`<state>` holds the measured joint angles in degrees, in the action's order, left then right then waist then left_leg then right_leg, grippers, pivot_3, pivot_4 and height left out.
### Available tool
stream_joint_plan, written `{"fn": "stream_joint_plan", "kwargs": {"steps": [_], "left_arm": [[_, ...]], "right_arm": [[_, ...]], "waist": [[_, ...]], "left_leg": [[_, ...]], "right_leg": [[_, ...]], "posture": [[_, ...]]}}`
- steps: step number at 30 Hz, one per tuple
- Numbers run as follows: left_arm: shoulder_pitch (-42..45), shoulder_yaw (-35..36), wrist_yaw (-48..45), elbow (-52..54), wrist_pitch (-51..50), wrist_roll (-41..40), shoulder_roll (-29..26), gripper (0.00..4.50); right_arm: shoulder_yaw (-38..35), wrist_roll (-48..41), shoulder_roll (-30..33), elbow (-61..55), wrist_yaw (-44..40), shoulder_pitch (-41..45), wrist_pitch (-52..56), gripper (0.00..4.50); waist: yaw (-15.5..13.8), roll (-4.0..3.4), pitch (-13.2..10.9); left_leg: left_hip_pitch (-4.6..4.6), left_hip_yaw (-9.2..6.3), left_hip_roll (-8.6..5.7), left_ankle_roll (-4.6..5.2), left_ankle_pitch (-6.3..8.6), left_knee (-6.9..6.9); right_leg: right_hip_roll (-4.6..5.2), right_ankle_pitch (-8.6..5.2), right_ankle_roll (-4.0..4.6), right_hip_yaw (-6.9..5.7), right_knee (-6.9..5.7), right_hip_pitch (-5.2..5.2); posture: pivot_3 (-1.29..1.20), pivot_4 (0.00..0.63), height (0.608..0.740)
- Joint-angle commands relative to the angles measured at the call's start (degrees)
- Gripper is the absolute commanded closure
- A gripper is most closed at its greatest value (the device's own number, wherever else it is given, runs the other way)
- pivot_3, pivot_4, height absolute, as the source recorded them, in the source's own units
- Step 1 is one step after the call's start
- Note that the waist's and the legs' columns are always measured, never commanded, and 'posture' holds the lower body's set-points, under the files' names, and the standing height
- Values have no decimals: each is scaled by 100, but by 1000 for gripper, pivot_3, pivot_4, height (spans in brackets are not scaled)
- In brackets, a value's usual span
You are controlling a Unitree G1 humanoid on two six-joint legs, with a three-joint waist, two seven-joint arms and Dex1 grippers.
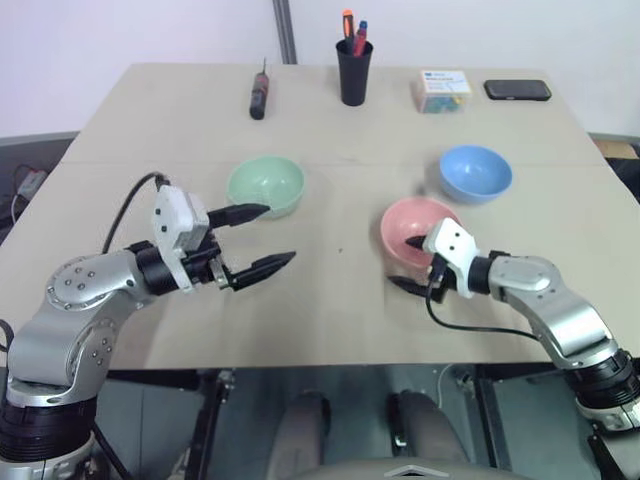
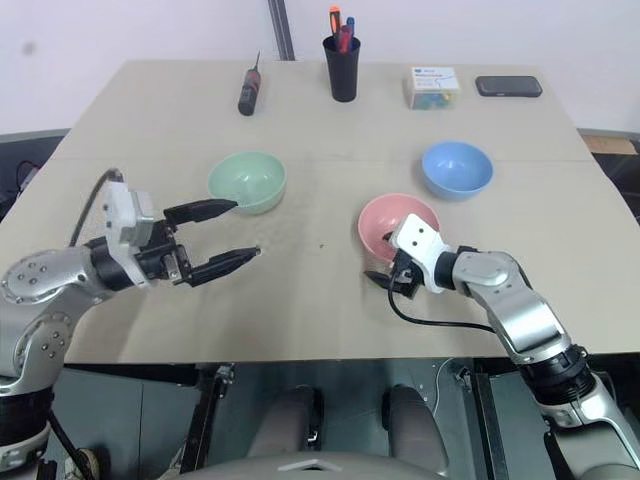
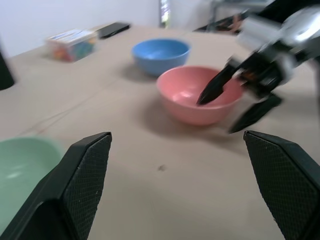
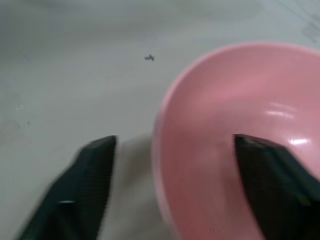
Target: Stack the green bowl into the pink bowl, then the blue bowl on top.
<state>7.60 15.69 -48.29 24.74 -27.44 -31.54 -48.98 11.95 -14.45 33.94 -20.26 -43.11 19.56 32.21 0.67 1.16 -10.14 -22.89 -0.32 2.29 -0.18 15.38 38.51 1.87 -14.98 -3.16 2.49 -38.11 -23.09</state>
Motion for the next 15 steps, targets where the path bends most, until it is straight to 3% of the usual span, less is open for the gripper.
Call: {"fn": "stream_joint_plan", "kwargs": {"steps": [1,5,13,15], "left_arm": [[536,-469,615,131,-450,1055,-659,0],[1569,-1923,364,-319,-403,2425,-1336,0],[3273,-3805,-253,-2180,378,4024,-631,0],[3540,-4002,-387,-2557,604,4241,-429,558]], "right_arm": [[-699,-734,16,-948,-232,-88,-103,8],[-952,-1124,-116,-1263,-207,-46,-137,8],[-603,-730,-442,-1151,161,310,-396,8],[-578,-684,-478,-1182,242,315,-399,0]], "waist": [[-24,2,0],[-28,3,0],[12,1,-1],[3,1,-1]], "left_leg": [[-1,-4,0,0,0,0],[4,-3,-3,0,0,0],[-3,6,-1,-1,-1,0],[-17,5,-1,-1,-1,0]], "right_leg": [[0,0,0,-3,0,1],[-1,0,-1,-5,2,7],[-10,0,1,4,-8,-8],[-9,0,1,3,-8,-22]], "posture": [[0,150,740],[0,150,740],[0,150,740],[0,150,740]]}}
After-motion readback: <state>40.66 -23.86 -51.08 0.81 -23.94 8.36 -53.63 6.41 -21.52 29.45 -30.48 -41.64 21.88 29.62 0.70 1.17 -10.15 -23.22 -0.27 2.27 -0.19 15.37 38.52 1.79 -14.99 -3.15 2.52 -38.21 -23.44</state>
